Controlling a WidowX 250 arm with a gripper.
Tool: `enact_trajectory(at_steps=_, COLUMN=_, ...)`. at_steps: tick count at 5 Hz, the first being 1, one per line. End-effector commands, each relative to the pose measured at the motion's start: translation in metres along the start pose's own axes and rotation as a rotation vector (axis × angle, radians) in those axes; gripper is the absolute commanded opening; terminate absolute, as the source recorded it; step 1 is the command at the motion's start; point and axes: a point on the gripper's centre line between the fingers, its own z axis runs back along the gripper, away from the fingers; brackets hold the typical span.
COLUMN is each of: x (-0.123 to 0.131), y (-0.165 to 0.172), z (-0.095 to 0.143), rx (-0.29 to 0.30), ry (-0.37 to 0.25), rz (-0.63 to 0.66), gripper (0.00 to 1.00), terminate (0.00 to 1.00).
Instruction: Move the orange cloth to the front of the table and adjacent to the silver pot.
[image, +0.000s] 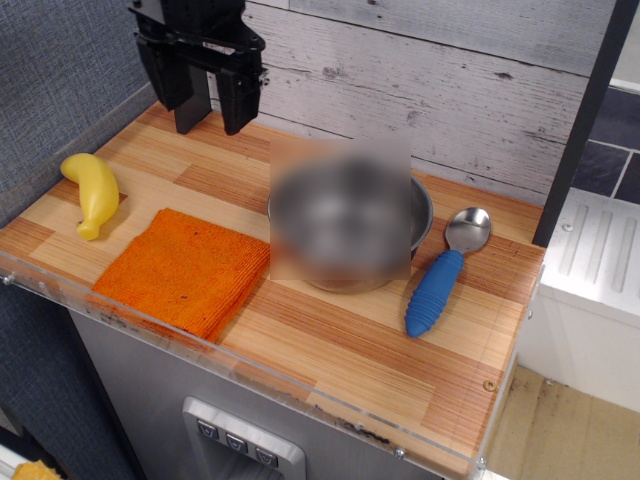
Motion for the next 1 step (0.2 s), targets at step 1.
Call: enact_trajectory(at_steps=1, x=0.0051, y=0.0028, z=0.0134, rx=0.016, ry=-0.039, rz=-0.002, gripper=1.0, terminate=1.0)
